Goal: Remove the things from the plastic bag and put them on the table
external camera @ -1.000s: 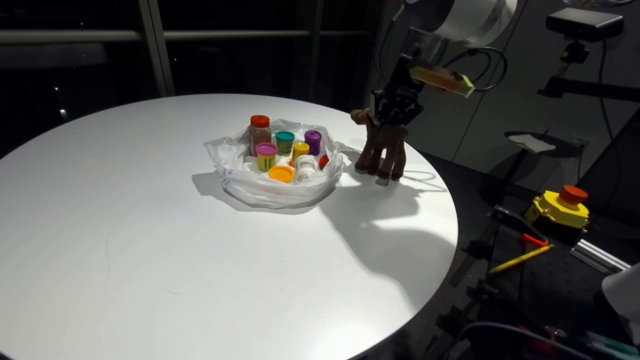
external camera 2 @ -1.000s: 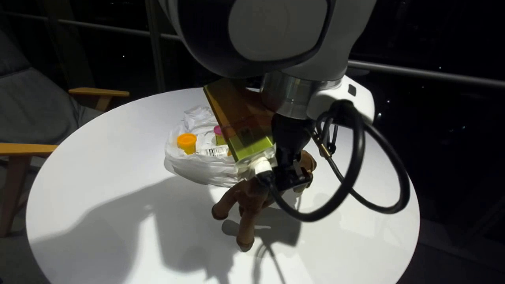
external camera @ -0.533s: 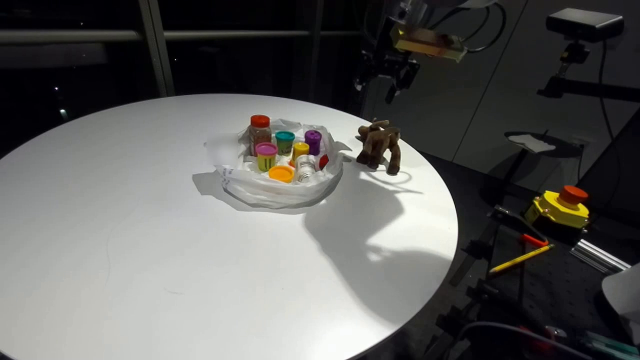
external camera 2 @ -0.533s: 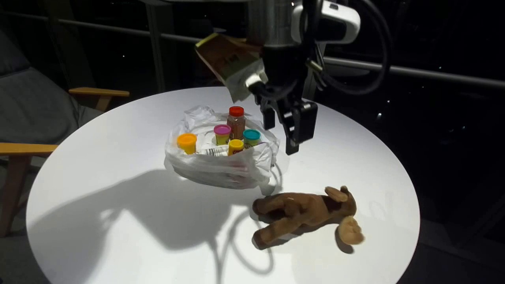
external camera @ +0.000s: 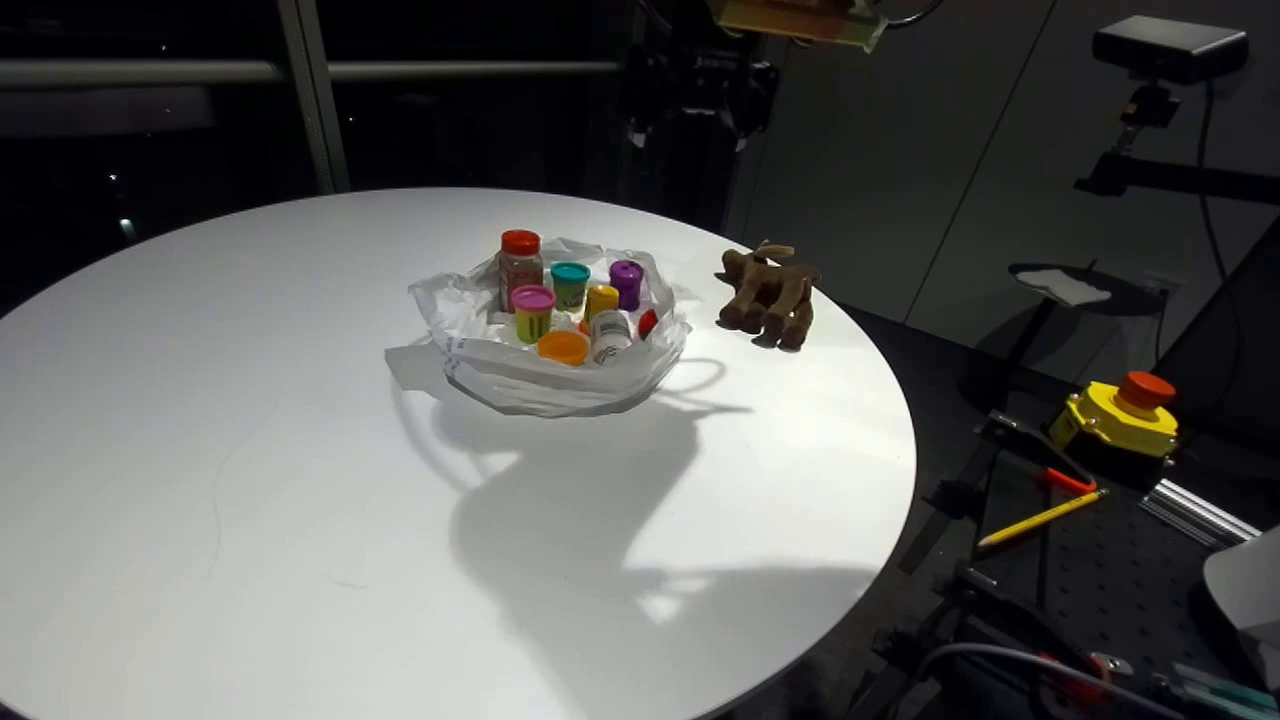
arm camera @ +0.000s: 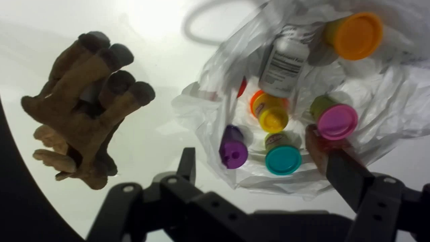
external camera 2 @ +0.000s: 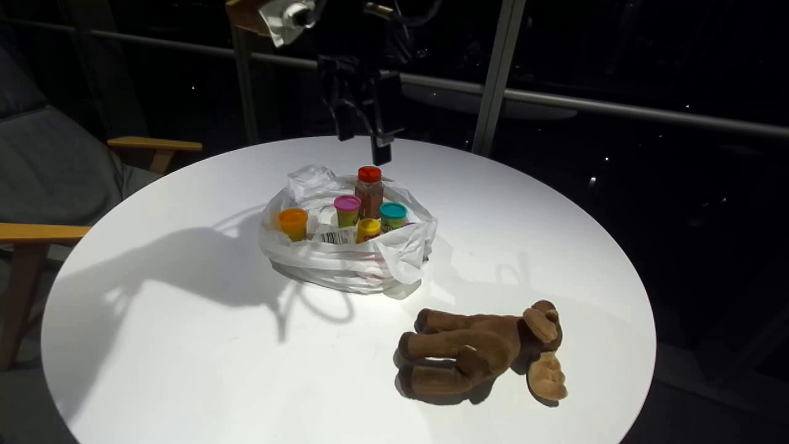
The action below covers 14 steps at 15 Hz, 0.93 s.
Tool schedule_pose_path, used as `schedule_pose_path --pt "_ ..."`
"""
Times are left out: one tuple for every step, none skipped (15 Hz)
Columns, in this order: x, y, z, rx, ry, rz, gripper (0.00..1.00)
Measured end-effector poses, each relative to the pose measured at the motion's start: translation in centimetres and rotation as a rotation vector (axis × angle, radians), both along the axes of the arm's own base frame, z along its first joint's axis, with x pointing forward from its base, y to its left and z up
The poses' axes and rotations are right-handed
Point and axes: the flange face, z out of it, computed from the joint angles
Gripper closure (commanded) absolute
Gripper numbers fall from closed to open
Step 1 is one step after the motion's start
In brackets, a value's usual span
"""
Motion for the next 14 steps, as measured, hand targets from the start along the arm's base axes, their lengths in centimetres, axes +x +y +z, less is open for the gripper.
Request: schedule_pose_path --pt "0.3 1.7 0.1 0.015 0.024 0.018 0.0" --pt "0.7 3.2 0.0 0.025 0.044 0.032 0.0" --pt "1.3 4.6 -0.1 0.038 0.059 0.044 0.0" --pt "2.0 5.7 -0.5 0.043 0.067 0.057 0.0" --pt "2.9 6.5 -0.9 0.043 0.075 0.07 0.0" --pt "3.8 7.1 -1.5 0.043 0.082 0.082 0.0" --pt "4.8 7.5 -2.2 0.038 0.088 0.093 0.0" --pt "5.8 7.8 -2.8 0.032 0.09 0.102 0.0" --pt "6.9 8.1 -3.4 0.028 0.094 0.109 0.0" --pt "7.9 8.2 -3.9 0.024 0.1 0.115 0.0" --pt "9.0 8.2 -4.4 0.02 0.106 0.124 0.0" --pt "9.9 8.2 -4.8 0.015 0.115 0.137 0.0" --pt "10.8 8.2 -5.2 0.011 0.125 0.154 0.0" --pt "11.7 8.2 -5.6 0.006 0.139 0.173 0.0"
